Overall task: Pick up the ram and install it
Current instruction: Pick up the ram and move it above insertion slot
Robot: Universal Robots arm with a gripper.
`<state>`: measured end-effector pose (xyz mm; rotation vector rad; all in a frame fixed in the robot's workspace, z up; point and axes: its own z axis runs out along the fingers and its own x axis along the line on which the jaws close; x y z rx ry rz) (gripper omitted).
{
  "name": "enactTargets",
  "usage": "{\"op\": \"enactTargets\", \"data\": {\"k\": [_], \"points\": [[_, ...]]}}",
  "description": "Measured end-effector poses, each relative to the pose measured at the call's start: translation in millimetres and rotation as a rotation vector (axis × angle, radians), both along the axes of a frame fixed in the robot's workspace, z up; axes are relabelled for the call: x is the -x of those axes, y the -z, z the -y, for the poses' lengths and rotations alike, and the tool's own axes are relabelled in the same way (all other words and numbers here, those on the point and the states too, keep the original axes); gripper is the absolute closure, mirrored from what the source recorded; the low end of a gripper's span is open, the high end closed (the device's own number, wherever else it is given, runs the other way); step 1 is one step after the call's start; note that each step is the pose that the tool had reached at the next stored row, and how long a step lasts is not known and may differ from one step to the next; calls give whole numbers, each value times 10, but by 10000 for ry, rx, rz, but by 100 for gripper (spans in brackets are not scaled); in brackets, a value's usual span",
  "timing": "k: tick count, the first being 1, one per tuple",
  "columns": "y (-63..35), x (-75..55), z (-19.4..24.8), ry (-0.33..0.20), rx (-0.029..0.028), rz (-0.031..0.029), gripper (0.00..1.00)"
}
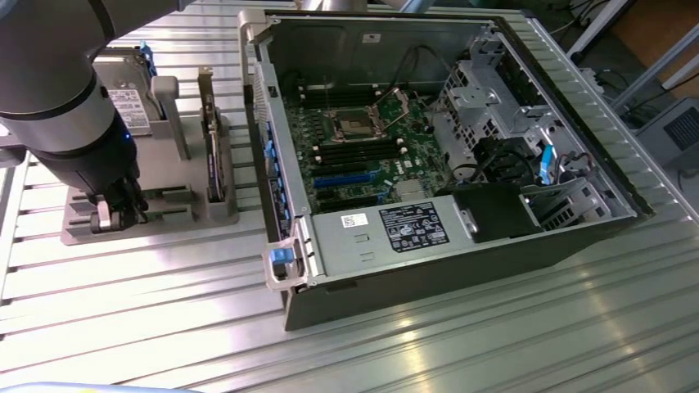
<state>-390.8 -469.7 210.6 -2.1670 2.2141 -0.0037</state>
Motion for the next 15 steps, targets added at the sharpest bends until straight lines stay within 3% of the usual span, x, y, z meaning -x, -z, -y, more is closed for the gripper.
{"op": "enactTargets", "data": {"k": [6,9,15], "points": [[10,2,-4,-18,1,-2,76],[10,2,-4,-19,1,-1,88],[10,2,-4,-19,1,-1,88]]}}
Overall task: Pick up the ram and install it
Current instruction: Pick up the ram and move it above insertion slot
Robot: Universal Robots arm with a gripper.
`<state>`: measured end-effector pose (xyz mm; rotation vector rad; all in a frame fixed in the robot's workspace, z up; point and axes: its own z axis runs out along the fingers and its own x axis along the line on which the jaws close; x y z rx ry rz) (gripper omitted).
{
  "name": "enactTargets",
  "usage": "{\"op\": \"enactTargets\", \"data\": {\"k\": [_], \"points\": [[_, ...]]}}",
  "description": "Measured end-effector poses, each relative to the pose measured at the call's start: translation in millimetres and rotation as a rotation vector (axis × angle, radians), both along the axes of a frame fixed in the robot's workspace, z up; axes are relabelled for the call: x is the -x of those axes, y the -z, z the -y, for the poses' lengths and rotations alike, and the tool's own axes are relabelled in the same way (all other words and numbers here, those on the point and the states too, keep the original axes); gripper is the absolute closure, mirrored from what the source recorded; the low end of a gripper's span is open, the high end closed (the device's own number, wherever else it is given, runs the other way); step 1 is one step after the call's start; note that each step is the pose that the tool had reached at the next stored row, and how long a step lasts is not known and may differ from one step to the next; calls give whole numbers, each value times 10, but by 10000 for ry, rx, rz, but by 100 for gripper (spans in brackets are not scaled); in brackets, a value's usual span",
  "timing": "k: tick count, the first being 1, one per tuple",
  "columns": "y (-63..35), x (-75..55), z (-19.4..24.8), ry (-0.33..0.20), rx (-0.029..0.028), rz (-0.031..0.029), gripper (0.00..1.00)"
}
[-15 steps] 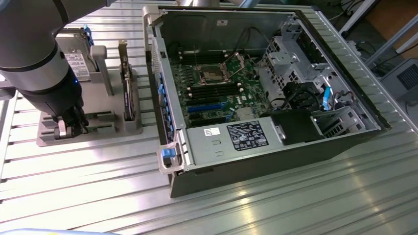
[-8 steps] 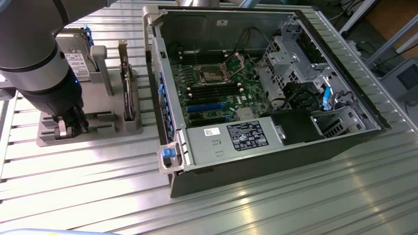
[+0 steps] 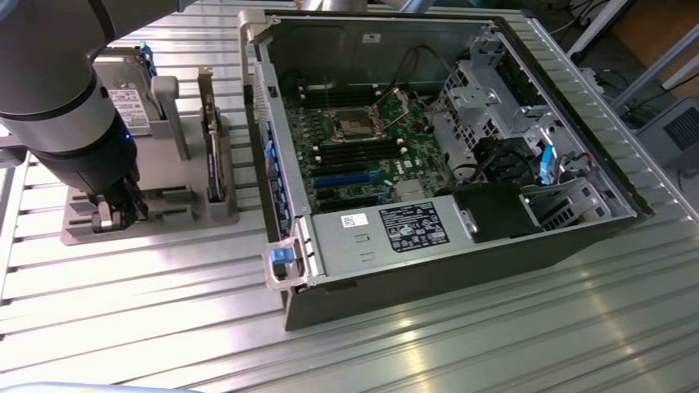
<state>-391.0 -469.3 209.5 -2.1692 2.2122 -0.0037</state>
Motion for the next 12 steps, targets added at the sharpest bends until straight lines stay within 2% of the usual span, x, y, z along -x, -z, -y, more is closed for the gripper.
{"op": "enactTargets", "data": {"k": [12], "points": [[-151,0,0,0,0,1,88]]}}
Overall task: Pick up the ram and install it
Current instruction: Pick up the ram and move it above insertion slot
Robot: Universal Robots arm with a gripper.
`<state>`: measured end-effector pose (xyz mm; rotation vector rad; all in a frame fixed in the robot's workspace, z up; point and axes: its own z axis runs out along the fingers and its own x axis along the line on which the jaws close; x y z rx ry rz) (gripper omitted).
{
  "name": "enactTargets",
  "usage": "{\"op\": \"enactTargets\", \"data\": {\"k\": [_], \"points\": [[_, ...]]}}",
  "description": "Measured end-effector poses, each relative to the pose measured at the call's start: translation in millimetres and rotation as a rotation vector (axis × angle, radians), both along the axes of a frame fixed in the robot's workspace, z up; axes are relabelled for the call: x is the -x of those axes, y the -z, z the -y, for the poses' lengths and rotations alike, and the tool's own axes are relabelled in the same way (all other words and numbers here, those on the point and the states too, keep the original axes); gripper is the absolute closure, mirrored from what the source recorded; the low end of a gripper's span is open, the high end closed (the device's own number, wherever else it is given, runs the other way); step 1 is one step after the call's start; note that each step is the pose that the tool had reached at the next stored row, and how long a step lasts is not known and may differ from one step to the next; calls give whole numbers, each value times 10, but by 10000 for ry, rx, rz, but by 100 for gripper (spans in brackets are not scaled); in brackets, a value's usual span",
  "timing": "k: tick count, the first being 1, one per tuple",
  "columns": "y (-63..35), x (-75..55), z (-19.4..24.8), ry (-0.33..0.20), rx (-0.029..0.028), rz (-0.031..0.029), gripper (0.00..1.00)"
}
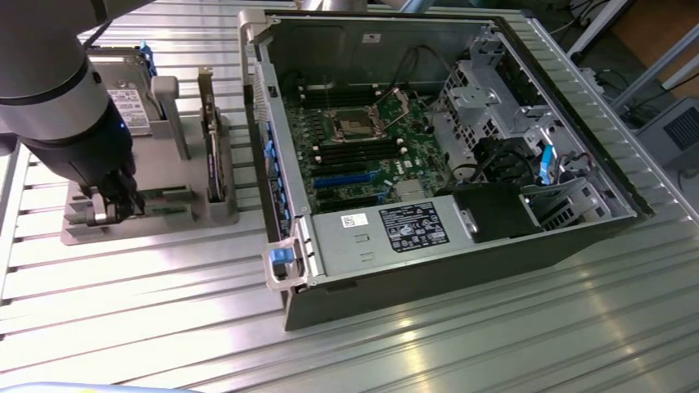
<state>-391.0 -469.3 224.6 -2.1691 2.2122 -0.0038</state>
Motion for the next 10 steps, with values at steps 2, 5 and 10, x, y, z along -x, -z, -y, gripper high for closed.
{"op": "enactTargets", "data": {"k": [2,5,10], "points": [[-56,0,0,0,0,-1,88],[-133,0,0,0,0,0,88],[-238,0,0,0,-1,0,88]]}}
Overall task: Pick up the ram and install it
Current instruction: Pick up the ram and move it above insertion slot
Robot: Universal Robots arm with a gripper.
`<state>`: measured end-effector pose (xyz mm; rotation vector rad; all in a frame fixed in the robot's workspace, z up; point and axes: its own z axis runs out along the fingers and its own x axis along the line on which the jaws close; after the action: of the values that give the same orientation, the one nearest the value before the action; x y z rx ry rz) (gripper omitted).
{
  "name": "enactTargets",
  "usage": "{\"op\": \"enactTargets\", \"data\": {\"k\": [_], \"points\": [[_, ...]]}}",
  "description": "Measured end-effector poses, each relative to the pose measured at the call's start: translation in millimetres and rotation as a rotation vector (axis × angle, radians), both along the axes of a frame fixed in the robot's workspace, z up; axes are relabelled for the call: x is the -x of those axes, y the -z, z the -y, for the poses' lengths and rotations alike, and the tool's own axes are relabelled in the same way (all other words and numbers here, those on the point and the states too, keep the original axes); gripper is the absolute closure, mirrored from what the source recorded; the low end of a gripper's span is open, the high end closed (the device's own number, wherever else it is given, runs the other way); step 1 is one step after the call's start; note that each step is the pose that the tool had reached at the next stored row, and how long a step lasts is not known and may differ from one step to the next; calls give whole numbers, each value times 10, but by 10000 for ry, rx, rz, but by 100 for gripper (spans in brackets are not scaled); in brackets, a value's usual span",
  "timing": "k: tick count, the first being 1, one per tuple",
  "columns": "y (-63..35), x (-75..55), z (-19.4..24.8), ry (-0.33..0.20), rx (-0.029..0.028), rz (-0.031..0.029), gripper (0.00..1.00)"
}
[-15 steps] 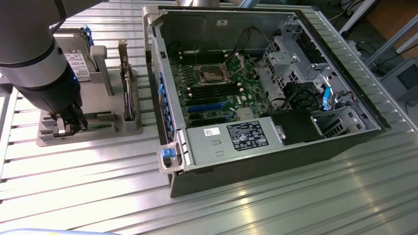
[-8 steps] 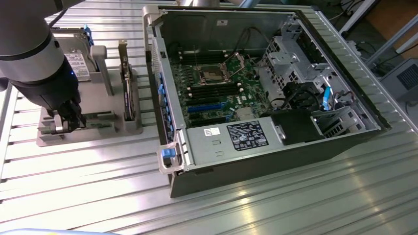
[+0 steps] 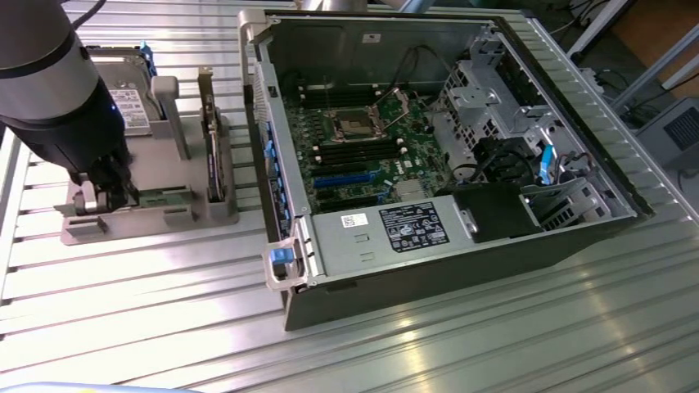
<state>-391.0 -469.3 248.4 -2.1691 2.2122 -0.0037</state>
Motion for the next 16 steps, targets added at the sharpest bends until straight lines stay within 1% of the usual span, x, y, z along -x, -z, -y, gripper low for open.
{"op": "enactTargets", "data": {"k": [4,10,16], "points": [[-57,0,0,0,1,-1,88],[-112,0,0,0,0,0,88],[-203,0,0,0,0,0,88]]}}
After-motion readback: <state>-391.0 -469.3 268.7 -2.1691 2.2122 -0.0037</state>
